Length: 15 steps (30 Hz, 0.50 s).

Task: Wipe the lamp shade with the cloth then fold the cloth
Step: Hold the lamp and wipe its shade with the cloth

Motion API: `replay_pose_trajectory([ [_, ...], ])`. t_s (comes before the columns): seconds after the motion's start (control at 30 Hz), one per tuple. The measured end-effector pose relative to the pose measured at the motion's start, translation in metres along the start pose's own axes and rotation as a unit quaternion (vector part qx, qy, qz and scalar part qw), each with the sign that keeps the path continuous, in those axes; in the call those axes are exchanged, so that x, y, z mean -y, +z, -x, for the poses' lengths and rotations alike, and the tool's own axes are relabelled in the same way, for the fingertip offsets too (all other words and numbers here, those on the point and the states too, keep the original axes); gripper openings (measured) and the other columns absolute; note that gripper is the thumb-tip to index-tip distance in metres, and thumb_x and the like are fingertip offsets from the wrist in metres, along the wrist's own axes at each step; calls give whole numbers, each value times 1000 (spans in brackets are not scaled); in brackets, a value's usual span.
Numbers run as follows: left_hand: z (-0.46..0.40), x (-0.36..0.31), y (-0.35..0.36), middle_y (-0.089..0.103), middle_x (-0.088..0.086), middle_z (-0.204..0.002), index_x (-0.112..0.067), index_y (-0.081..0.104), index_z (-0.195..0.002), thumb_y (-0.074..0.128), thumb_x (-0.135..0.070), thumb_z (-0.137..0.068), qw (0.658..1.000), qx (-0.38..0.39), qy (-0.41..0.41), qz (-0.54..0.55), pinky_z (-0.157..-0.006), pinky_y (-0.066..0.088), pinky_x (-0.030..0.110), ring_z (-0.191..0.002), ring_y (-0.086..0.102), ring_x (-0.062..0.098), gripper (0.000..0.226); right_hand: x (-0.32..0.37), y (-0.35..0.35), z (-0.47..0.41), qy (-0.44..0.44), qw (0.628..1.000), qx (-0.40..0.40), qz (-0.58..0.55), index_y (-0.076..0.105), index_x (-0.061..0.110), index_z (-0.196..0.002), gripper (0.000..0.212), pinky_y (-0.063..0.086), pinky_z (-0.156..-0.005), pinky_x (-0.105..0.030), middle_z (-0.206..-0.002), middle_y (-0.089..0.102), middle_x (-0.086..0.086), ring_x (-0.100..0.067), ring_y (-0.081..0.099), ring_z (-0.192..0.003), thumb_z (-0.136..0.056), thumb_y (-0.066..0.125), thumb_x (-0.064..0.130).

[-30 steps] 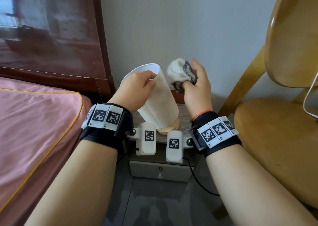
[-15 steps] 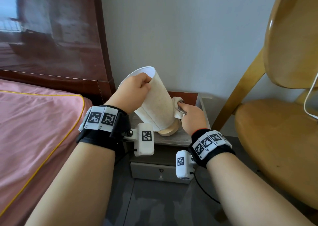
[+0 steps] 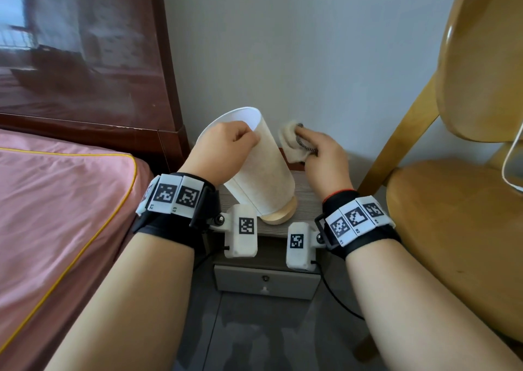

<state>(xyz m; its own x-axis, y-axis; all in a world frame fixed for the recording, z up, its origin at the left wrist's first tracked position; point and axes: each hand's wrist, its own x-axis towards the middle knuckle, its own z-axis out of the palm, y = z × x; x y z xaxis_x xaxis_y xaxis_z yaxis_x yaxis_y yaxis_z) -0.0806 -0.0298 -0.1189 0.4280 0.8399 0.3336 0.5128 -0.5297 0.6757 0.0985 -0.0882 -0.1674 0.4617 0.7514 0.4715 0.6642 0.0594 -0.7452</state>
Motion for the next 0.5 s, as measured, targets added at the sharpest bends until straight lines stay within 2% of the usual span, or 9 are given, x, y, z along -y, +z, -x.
replay_pose_trajectory([
  [0.07, 1, -2, 2, 26, -4, -51, -18, 27, -55, 46, -37, -96, 1000, 0, 24, -16, -50, 24, 29, -48, 26, 14, 49, 14, 5, -2, -34, 996, 22, -85, 62, 20, -127, 56, 44, -103, -29, -128, 62, -2, -15, 56, -118, -82, 43, -8],
  [0.1, 1, -2, 3, 27, -3, -51, -18, 27, -56, 44, -37, -97, 999, -2, 36, -26, -50, 25, 30, -48, 27, 14, 49, 22, 8, -2, -34, 990, 41, -133, 60, 19, -128, 56, 46, -102, -32, -129, 62, -1, -14, 57, -118, -83, 43, -9],
  [0.17, 2, -2, 3, 31, -2, -51, -15, 35, -59, 42, -35, -100, 998, -5, 56, -38, -50, 27, 28, -48, 30, 14, 46, 33, 12, -1, -23, 974, 75, -212, 57, 19, -132, 57, 47, -102, -31, -131, 61, 0, -11, 57, -120, -84, 45, -9],
  [0.23, 4, -1, 2, 35, -3, -51, -14, 44, -66, 40, -32, -101, 996, -5, 74, -47, -47, 25, 21, -47, 32, 11, 40, 39, 16, 0, -22, 965, 94, -244, 53, 18, -136, 59, 43, -105, -25, -134, 59, 2, -7, 54, -123, -83, 47, -9],
  [0.33, 5, 0, 3, 38, -4, -52, -14, 50, -72, 39, -30, -102, 993, 3, 96, -62, -48, 26, 23, -47, 35, 10, 36, 40, 21, 5, -37, 970, 95, -220, 50, 15, -137, 60, 37, -108, -19, -134, 55, 6, 2, 50, -123, -83, 48, -12],
  [0.4, 5, 0, 3, 41, -4, -53, -9, 55, -77, 39, -29, -102, 994, 12, 99, -51, -51, 27, 27, -49, 36, 10, 36, 37, 24, 10, -63, 979, 80, -175, 51, 11, -135, 57, 36, -110, -21, -135, 55, 1, -1, 49, -123, -83, 47, -15],
  [0.5, 5, 2, 0, 41, -3, -55, -2, 59, -84, 40, -27, -102, 995, 19, 96, -36, -51, 28, 26, -51, 36, 13, 36, 30, 26, 13, -99, 988, 48, -112, 54, 9, -131, 55, 36, -108, -22, -134, 57, -3, -8, 50, -124, -81, 44, -13],
])
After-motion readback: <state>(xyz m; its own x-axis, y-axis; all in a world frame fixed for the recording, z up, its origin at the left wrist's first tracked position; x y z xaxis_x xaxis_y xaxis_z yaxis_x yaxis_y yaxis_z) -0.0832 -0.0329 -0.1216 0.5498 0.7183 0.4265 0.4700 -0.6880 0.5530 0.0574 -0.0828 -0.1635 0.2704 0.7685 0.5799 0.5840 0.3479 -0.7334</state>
